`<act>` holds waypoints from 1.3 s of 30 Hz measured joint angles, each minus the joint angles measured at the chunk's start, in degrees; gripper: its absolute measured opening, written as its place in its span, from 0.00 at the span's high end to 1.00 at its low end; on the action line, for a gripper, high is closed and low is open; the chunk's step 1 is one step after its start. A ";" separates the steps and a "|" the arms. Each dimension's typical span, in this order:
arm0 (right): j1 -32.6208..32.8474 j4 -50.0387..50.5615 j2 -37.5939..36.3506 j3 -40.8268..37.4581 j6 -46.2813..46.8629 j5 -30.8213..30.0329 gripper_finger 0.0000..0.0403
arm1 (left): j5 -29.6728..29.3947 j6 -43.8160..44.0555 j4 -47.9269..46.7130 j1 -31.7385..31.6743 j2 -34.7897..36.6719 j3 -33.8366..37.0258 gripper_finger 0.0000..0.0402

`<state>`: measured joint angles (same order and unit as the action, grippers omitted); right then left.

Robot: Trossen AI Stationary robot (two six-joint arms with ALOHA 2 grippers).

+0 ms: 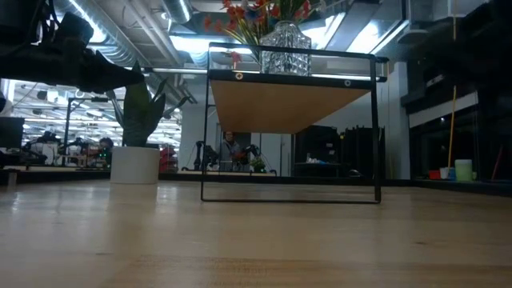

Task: Pick and place flowers into a vace then onto a shelf
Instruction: Return to Home Position

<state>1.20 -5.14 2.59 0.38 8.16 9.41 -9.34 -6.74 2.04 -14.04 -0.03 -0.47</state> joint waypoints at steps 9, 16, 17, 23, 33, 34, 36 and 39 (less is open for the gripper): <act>7.75 2.60 -2.55 0.00 -2.69 -0.31 0.93 | 0.00 0.00 -0.01 0.07 -0.10 0.00 0.98; 8.60 2.35 -2.55 0.00 -5.05 0.59 0.93 | 0.03 0.00 -0.02 0.07 -0.11 0.00 0.98; 8.60 2.34 -2.54 0.00 -4.44 0.59 0.93 | 0.03 0.00 -0.02 0.07 -0.11 0.00 0.98; 8.60 2.32 -1.88 0.00 -4.02 0.65 0.93 | 0.02 0.00 -0.02 0.07 -0.11 0.00 0.97; 8.60 2.33 -1.88 0.00 -4.13 0.70 0.93 | 0.02 0.00 -0.03 0.07 -0.11 0.00 0.98; 8.60 2.33 -1.88 0.00 -4.13 0.70 0.93 | 0.02 0.00 -0.03 0.07 -0.11 0.00 0.98; 8.60 2.33 -1.88 0.00 -4.13 0.70 0.93 | 0.02 -0.01 -0.04 0.07 -0.11 0.00 0.97; 8.60 2.33 -1.88 0.00 -4.15 0.70 0.93 | 0.02 0.00 -0.04 0.07 -0.11 0.00 0.97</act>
<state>9.80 -2.81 0.71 0.38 4.02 10.11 -9.32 -6.74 2.00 -13.98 -0.14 -0.47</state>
